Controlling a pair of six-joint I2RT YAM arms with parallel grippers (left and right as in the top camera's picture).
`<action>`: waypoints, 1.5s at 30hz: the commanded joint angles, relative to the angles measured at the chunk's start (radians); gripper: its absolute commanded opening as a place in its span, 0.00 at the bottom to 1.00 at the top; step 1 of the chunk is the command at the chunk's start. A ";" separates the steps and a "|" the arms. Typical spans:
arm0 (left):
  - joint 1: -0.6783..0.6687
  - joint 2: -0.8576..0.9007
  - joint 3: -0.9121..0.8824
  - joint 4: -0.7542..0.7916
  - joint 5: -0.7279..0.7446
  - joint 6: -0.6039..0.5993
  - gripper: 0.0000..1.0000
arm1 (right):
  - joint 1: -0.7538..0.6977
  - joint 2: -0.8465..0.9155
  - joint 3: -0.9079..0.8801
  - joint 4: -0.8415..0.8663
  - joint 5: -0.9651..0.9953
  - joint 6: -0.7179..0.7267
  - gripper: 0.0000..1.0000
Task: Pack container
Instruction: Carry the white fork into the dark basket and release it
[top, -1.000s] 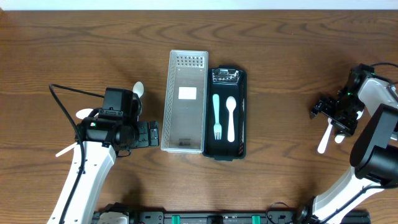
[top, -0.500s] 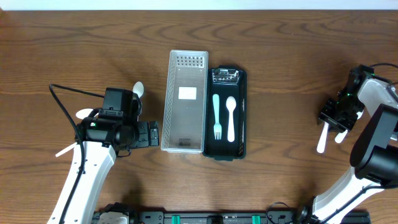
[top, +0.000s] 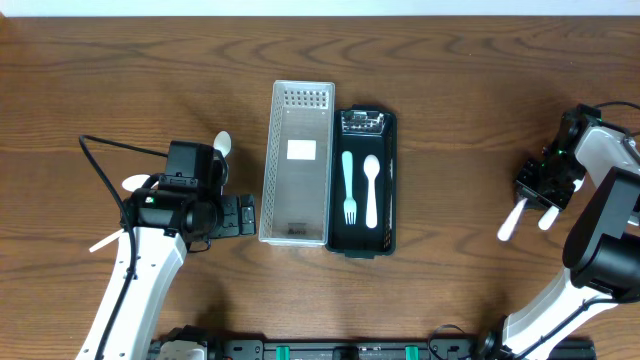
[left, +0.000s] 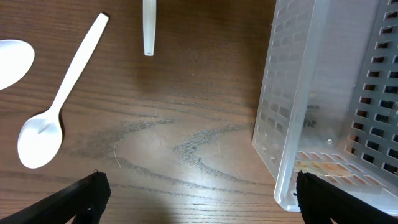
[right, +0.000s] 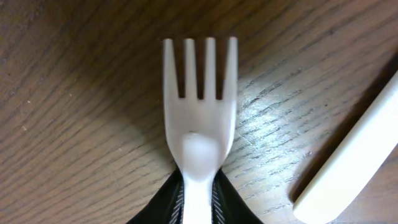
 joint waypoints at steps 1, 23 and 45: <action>0.004 0.000 0.013 -0.002 -0.011 0.002 0.98 | 0.018 0.006 -0.016 0.005 -0.011 -0.002 0.08; 0.004 0.000 0.013 -0.002 -0.011 0.002 0.98 | 0.531 -0.439 0.148 -0.019 -0.038 0.097 0.01; 0.004 0.000 0.013 -0.003 -0.011 0.002 0.98 | 0.930 -0.098 0.208 0.102 0.041 0.225 0.04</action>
